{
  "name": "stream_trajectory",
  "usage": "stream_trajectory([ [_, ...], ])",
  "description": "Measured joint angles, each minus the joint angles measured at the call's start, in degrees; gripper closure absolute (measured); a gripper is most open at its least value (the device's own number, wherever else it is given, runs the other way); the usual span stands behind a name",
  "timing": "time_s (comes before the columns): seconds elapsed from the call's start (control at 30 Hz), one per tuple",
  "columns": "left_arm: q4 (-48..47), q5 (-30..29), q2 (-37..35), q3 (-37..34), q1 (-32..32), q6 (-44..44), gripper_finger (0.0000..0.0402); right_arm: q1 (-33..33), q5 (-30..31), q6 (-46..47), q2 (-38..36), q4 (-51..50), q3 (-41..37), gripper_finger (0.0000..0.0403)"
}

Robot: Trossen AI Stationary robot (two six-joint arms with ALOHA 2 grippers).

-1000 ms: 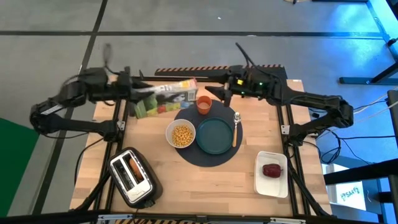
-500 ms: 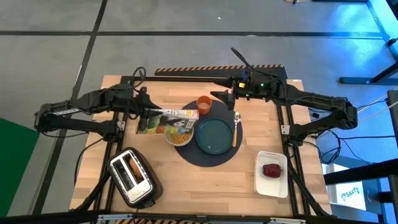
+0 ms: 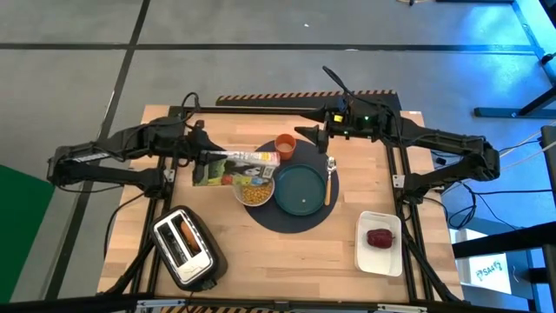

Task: Arrange a breakfast setting
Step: Pour the cereal from the cereal box into the bowl

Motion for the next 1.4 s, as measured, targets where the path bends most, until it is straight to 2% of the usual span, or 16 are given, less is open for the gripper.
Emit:
stream_trajectory([
  [0.3, -2.51, -0.20, -4.93, 0.00, 0.00, 0.08, 0.0333, 0.18, -1.61, 3.03, 0.26, -1.46, -0.58, 0.0096],
  [0.43, -5.25, -0.98, -6.82, 0.02, 0.00, 0.65, 0.0333, 2.02, -2.44, 4.95, 1.11, 0.82, -4.80, 0.0096],
  [0.53, -6.93, -1.02, -7.46, 0.02, 0.01, 1.13, 0.0333, 2.61, -3.02, 7.67, 2.19, 6.82, -7.99, 0.0096],
  [0.9, -7.08, -0.90, -9.27, 0.02, 0.01, 2.63, 0.0333, 5.48, -1.25, 5.53, 14.20, 16.54, -9.25, 0.0097],
  [1.13, -7.00, 0.34, -11.41, 0.02, 0.01, 3.00, 0.0333, 5.40, -0.59, 1.28, 18.19, 22.33, -9.25, 0.0143],
  [1.33, -6.78, 0.35, -13.86, 0.07, 0.02, 3.01, 0.0333, 5.84, -4.42, 0.35, 19.71, 26.57, -9.31, 0.0183],
  [1.4, -6.75, 0.33, -14.43, 0.09, 0.02, 3.01, 0.0333, 6.62, -3.97, 0.04, 19.73, 28.35, -9.31, 0.0192],
])
